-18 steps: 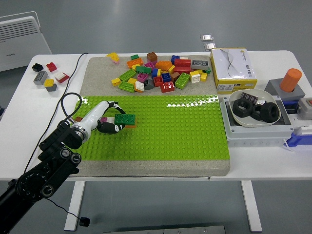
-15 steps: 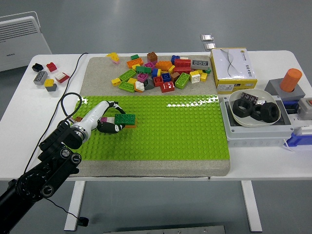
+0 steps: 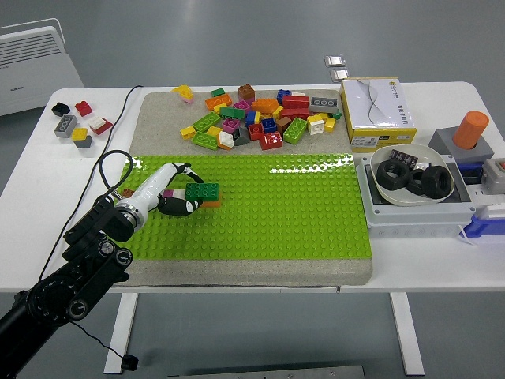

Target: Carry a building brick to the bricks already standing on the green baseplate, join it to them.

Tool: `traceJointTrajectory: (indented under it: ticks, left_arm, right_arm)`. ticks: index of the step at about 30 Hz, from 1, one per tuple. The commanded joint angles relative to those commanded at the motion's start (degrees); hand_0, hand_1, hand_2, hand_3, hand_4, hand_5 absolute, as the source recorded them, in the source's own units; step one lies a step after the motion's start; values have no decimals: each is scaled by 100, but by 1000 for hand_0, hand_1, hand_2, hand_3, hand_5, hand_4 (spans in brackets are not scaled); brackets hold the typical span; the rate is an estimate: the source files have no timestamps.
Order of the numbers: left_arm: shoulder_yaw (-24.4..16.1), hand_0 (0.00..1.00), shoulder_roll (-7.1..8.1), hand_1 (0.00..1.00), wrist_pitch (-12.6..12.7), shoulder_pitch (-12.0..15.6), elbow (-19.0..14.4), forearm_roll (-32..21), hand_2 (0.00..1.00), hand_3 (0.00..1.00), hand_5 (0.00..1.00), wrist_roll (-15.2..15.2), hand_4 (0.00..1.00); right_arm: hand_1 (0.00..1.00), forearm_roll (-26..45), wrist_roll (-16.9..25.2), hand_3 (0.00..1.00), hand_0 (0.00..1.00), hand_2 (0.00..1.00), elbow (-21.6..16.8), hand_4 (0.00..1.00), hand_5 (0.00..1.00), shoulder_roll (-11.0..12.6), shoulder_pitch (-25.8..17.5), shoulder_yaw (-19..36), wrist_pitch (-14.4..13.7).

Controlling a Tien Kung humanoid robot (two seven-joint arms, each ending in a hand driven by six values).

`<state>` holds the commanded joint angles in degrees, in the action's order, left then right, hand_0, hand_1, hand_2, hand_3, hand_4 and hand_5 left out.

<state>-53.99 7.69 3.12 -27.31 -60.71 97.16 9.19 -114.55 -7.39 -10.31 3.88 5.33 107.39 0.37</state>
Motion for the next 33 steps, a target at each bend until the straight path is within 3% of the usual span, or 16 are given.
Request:
traceJointTrajectory:
  ticks: [10, 19, 28, 29, 33]
  left_arm:
    - [12, 928, -1, 961, -11, 1, 5, -2, 961, 613, 2, 3, 539]
    - [69, 928, 20, 961, -217, 8, 10, -6, 965, 614, 2, 74, 542]
    - [59, 930, 27, 962, -188, 10, 5, 4, 975, 640, 2, 44, 568]
    - [58, 929, 27, 963, -186, 11, 4, 6, 983, 760, 2, 41, 675]
    - [62, 929, 29, 963, -189, 11, 6, 14, 983, 760, 2, 43, 675]
  right_arm:
    - [710, 8, -3, 766, 515, 741, 0, 808, 839, 0, 0, -7, -1]
    - [711, 0, -1, 765, 514, 741, 0, 808, 838, 2, -2, 18, -5]
    - [710, -31, 2, 766, 515, 741, 0, 808, 838, 1, -13, 34, 0]
    - [710, -34, 3, 765, 514, 741, 0, 808, 837, 0, -14, 37, 1]
    - [710, -39, 3, 765, 514, 741, 0, 808, 837, -1, -15, 42, 0]
